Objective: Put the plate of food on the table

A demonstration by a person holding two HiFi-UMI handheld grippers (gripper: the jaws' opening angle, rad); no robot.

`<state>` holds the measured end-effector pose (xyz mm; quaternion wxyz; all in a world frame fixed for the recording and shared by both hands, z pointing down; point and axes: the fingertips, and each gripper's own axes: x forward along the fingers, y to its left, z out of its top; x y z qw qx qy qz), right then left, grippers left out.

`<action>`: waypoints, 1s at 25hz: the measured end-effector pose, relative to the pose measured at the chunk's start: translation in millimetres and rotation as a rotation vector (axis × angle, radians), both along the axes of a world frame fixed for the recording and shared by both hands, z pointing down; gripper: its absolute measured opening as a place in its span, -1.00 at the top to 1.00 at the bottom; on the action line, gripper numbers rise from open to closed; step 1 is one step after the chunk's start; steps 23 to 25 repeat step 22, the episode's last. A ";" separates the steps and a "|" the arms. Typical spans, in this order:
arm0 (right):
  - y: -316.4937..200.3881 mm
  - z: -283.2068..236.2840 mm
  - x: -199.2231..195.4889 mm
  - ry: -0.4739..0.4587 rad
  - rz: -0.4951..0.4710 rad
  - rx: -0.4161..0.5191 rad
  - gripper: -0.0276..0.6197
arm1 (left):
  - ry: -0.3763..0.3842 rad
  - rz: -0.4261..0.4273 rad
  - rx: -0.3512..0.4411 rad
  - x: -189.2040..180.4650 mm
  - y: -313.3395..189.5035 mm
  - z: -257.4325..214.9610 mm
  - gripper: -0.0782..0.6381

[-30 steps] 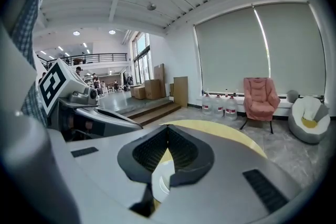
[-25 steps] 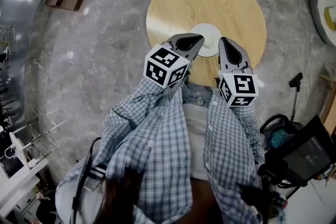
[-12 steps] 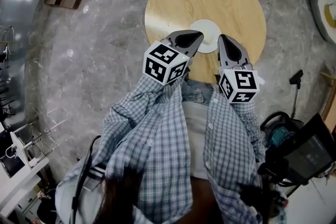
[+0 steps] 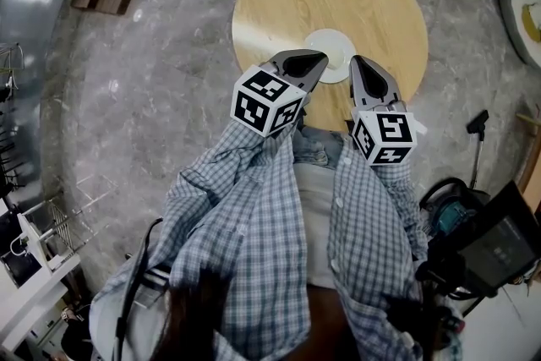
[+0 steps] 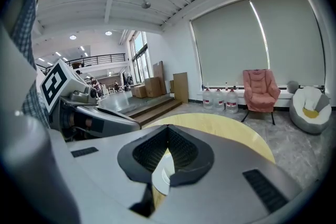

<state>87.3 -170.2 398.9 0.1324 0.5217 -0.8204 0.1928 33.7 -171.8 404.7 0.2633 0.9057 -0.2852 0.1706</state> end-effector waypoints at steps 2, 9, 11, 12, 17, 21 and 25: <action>0.4 1.5 0.9 0.000 0.002 -0.005 0.89 | 0.000 0.001 -0.002 0.6 0.7 0.3 0.76; 1.9 5.1 1.9 0.005 -0.003 -0.015 0.89 | 0.001 0.008 -0.003 3.7 2.9 0.9 0.76; 1.4 5.2 -0.1 0.005 -0.008 -0.017 0.89 | 0.000 0.005 -0.005 2.0 2.7 0.9 0.76; 1.6 5.3 -0.3 0.005 -0.007 -0.018 0.89 | 0.001 0.006 -0.006 2.1 2.8 1.0 0.76; 1.3 4.7 1.6 0.012 -0.007 -0.018 0.89 | 0.007 0.011 -0.006 5.3 2.1 0.4 0.76; -0.9 5.2 -2.6 0.006 -0.026 -0.017 0.89 | 0.000 -0.006 -0.004 1.8 0.9 -0.2 0.76; -1.5 5.4 -4.3 0.003 -0.031 -0.017 0.89 | -0.002 -0.011 -0.004 0.3 0.6 -0.4 0.76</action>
